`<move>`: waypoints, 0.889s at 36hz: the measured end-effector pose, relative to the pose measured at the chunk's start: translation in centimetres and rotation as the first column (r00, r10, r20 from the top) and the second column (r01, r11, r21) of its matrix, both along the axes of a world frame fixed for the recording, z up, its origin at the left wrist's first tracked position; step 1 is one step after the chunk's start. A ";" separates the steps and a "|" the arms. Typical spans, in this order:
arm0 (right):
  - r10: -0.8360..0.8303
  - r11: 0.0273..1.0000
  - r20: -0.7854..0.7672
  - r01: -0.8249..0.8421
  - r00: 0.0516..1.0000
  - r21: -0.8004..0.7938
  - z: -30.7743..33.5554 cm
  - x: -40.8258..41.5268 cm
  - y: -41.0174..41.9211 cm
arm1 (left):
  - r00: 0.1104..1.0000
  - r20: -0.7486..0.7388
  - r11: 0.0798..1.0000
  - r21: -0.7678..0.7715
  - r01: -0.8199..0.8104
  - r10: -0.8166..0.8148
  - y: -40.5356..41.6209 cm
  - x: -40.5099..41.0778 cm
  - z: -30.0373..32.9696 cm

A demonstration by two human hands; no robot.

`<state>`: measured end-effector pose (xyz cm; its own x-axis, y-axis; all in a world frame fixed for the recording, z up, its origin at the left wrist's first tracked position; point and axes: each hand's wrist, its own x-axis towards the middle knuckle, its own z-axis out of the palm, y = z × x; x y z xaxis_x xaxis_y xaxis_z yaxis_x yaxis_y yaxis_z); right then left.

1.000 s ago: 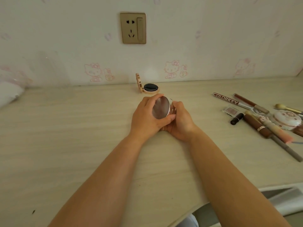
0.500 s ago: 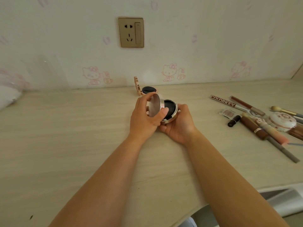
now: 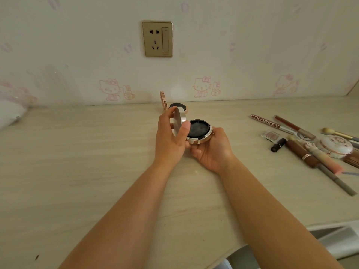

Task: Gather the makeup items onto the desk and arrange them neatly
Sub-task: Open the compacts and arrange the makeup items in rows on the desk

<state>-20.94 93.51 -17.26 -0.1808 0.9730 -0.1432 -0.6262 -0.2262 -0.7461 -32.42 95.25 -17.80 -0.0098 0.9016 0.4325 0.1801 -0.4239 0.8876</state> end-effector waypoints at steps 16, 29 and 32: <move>-0.464 0.885 0.650 0.337 0.602 0.320 -0.7 0.4 -0.1 | 0.998 -0.014 0.998 0.020 -0.062 0.062 0.7 -0.2 -0.4; -0.417 0.905 0.901 -0.030 0.119 0.424 -1.5 1.2 -0.4 | 0.975 -0.180 0.990 -0.032 -0.138 0.130 1.1 -0.3 -0.7; -0.395 0.918 0.919 -0.013 -0.006 0.395 -1.4 1.3 -0.4 | 0.971 -0.216 0.992 -0.037 -0.117 0.107 1.1 -0.3 -0.9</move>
<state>-19.63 93.07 -18.68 0.1318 0.9665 0.2201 0.7529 0.0468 -0.6565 -32.67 96.33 -18.67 -0.0245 0.9203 0.3904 0.4112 -0.3467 0.8431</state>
